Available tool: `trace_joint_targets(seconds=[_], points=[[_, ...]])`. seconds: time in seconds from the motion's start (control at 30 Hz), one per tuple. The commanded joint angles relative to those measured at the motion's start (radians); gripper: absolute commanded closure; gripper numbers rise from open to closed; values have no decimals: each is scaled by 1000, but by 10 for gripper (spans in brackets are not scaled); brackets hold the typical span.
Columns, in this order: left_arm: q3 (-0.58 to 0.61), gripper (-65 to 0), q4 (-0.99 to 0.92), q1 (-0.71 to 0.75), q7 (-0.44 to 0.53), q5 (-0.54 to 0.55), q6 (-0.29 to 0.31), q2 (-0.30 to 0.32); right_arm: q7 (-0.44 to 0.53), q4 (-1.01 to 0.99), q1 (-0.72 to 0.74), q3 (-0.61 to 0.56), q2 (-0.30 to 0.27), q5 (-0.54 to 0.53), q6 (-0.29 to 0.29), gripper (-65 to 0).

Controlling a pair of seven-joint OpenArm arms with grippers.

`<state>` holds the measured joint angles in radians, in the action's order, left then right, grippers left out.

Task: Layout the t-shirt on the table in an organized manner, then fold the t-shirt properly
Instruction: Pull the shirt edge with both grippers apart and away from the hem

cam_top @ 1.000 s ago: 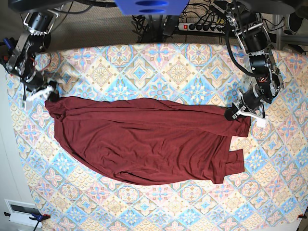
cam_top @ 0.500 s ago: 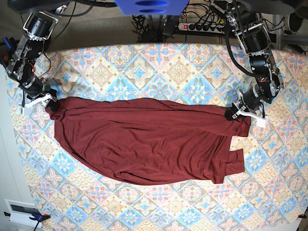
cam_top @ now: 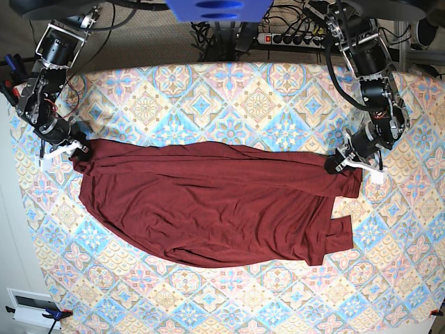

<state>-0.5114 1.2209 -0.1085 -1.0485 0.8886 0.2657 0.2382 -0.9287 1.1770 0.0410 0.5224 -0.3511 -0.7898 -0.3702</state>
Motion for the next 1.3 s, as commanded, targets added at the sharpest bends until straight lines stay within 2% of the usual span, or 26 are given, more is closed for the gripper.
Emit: trace_joint_targets(seconds=[0.0, 0.03, 0.07, 0.17, 0.33, 0.43, 0.63, 0.73, 0.87, 0.93, 1.27], points=[[-5, 0, 17, -17, 6, 20, 8, 19, 7, 14, 12, 5, -21, -9, -8, -85], [-5, 0, 17, -17, 4, 22, 8, 33, 9, 19, 12, 6, -21, -9, -8, -26], [-5, 0, 17, -15, 4, 22, 8, 40, 9, 21, 9, 6, -21, -10, -8, 0], [-5, 0, 21, 2, 4, 22, 11, 46, 7, 27, 3, 6, -21, -15, -8, -16], [-6, 0, 21, 19, -42, 27, 14, 94, 9, 99, -42, 21, -21, -15, -8, 0], [-6, 0, 21, 42, -54, 83, 14, 135, 4, 160, -69, 35, -22, -15, -8, 0], [-3, 0, 23, 120, -57, 189, 14, 232, -69, 255, -132, 40, -22, -13, -8, 0], [-5, 0, 92, 195, -57, 240, 14, 264, -74, 294, -178, 38, -22, -15, -8, 0], [-10, 0, 247, 307, -57, 263, 11, 278, -99, 327, -231, 41, -22, -15, -8, 0], [-48, 0, 297, 361, -57, 263, 10, 272, -97, 347, -266, 41, -22, -15, -8, 0], [-128, 0, 323, 537, -57, 263, 11, 270, -94, 386, -395, 64, -24, -15, -8, 0]])
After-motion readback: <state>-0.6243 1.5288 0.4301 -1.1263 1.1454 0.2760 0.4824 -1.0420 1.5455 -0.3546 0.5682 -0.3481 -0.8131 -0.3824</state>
